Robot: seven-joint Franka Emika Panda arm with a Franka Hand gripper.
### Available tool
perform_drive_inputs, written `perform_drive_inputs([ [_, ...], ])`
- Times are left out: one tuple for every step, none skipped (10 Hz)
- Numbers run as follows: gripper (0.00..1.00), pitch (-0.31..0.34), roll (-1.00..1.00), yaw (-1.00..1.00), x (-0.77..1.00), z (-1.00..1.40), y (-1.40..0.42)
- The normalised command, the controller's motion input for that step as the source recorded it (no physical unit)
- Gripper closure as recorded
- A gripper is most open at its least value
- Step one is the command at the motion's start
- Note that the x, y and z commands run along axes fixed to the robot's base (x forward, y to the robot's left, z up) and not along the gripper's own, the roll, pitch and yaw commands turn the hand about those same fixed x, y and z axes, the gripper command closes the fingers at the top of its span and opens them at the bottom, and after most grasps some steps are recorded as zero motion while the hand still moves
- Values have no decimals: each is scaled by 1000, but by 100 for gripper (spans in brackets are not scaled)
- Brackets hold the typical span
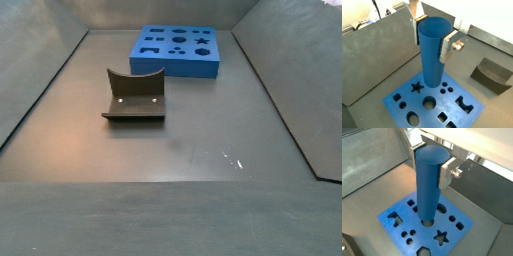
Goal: Insert the round object.
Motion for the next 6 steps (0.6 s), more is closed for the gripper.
perform_drive_inputs([
  [100,294,0,0,166,-654,0],
  [100,0,0,-26,414,-1000,0],
  [100,-21,0,0,360,-1000,-37],
  [100,-23,0,0,300,-1000,-71],
  [100,-19,0,0,263,-1000,-129],
  [100,-21,0,0,160,-1000,-237],
])
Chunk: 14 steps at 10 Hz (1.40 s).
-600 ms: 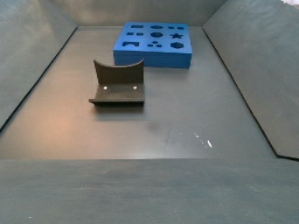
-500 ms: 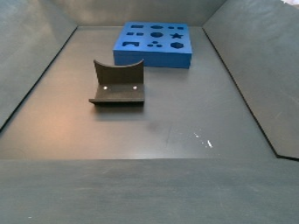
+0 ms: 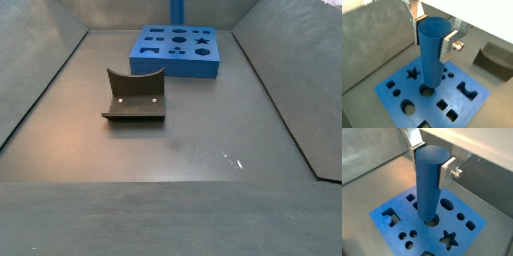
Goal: Insert the round object.
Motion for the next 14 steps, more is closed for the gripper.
perform_drive_inputs([
  [100,0,0,0,0,-1000,-394],
  [100,126,-146,-23,-43,-526,0],
  [100,0,0,0,0,-20,0],
  [100,-17,16,-11,-51,-49,0],
  [100,-49,33,-29,-91,-109,0],
  [100,-33,101,-63,-186,-126,-94],
  [100,-27,129,-137,-269,-174,-9],
  [100,-71,111,-117,-149,-257,-49],
  [100,-124,96,0,66,-383,-54],
  [100,-156,60,0,191,-420,0],
  [100,-134,23,0,197,-360,0],
  [100,-106,0,0,114,-320,26],
  [100,-113,0,0,29,-231,0],
  [100,-154,0,0,0,-257,0],
])
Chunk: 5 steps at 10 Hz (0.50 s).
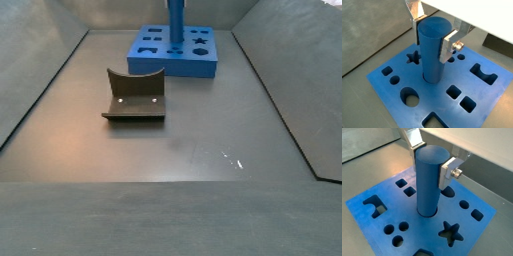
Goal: Insert the round object.
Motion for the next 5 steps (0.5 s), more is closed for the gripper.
perform_drive_inputs([
  [100,-183,0,0,3,-314,0],
  [100,-174,0,0,14,-366,0],
  [100,-177,0,0,0,-389,0],
  [100,-151,0,0,0,-311,0],
  [100,-156,0,0,0,-309,0],
])
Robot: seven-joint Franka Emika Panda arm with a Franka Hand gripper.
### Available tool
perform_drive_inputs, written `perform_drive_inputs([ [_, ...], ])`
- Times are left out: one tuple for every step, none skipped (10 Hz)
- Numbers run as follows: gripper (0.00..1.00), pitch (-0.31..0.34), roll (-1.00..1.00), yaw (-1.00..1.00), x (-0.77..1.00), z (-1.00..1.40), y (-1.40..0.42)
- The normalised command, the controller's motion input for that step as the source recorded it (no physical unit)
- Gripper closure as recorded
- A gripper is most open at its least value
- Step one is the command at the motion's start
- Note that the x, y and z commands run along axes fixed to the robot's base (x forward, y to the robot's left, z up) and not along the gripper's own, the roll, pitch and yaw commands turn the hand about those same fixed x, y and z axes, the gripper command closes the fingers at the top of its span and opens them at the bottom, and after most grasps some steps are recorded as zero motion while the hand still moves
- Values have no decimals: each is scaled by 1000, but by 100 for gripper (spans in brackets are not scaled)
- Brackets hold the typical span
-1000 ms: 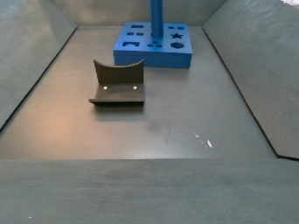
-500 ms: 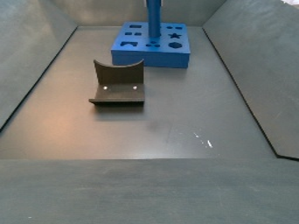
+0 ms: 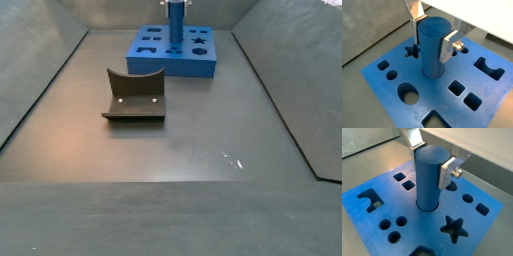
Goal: Insert the round object.
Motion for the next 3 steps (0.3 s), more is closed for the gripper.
perform_drive_inputs([
  [100,-154,0,0,0,-334,0],
  [100,-119,0,-14,0,-100,0],
  [100,0,6,0,0,0,0],
])
